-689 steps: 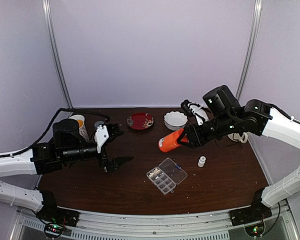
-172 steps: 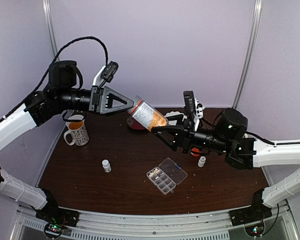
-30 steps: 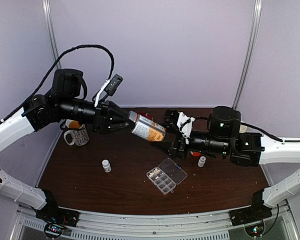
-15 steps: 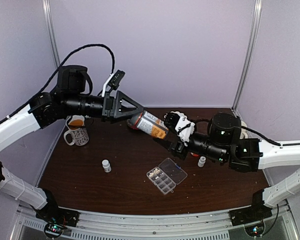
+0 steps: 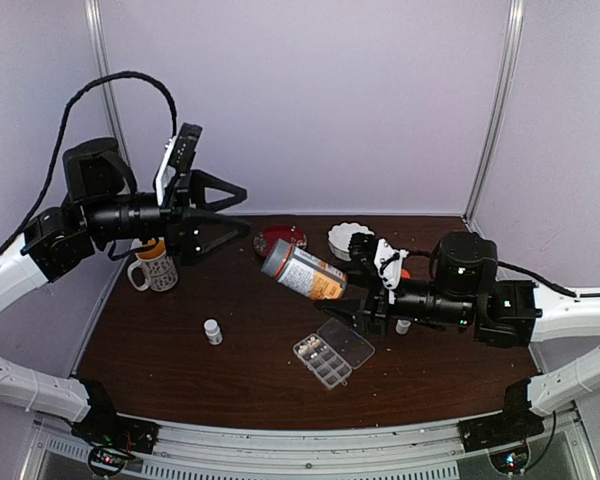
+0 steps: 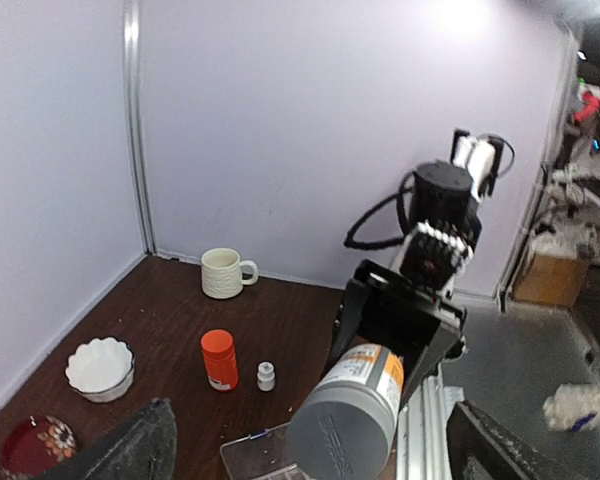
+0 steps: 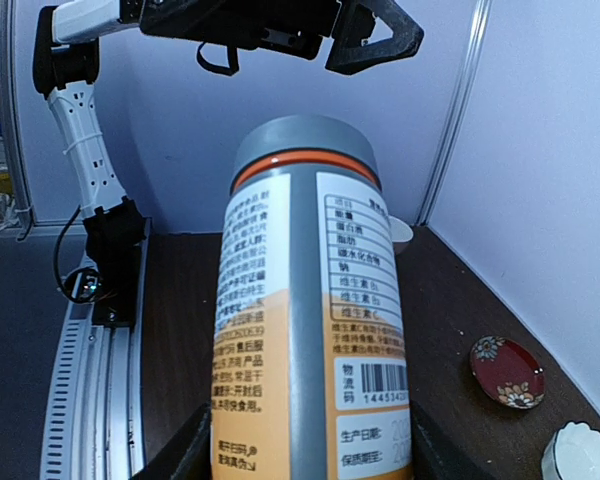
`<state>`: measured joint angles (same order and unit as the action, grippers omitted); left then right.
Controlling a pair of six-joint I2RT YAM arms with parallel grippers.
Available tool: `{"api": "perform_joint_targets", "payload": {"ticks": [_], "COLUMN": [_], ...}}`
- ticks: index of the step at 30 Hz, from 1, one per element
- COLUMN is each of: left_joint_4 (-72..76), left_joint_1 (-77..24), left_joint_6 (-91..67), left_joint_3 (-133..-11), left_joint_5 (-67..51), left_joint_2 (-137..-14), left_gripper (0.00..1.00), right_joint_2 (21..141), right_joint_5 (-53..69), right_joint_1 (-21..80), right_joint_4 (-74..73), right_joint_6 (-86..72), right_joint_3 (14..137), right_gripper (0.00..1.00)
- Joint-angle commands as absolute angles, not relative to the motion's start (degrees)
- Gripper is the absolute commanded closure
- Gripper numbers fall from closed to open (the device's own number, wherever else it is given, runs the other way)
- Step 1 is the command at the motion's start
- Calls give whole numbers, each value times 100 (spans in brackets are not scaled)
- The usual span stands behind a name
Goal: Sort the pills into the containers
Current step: Unscrew the lid of the pill bottle from the pill bottle.
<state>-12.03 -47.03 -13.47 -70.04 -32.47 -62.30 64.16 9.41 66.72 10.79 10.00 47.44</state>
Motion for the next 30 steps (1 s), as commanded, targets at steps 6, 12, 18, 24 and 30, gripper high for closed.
{"api": "perform_joint_targets", "payload": {"ticks": [6, 12, 18, 24, 30], "left_joint_4": [-1564, -1996, -2480, -2700, -2701], "left_joint_1": [-4770, -4845, -4907, -4979, -4991], "left_joint_6": [3757, 4671, 4790, 4928, 5007], "left_joint_3": [-6285, -6249, -6475, -6498, -6537], "left_joint_5": [-4001, -4422, -4713, -4834, -4583], "left_joint_2": [-5760, -5883, -6050, -6113, -6141], "left_gripper": [3, 2, 5, 7, 13], "right_joint_2": [6598, 6752, 6882, 7018, 7081], "right_joint_5": [2625, 2847, 2884, 2960, 2997], "right_joint_1": [6490, 6491, 6478, 6483, 6483], "right_joint_4": [523, 598, 646, 623, 644], "right_joint_6": [150, 37, 26, 26, 42], "right_joint_3": [5251, 5338, 5457, 5575, 5609], "right_gripper": [100, 99, 98, 98, 98]}}
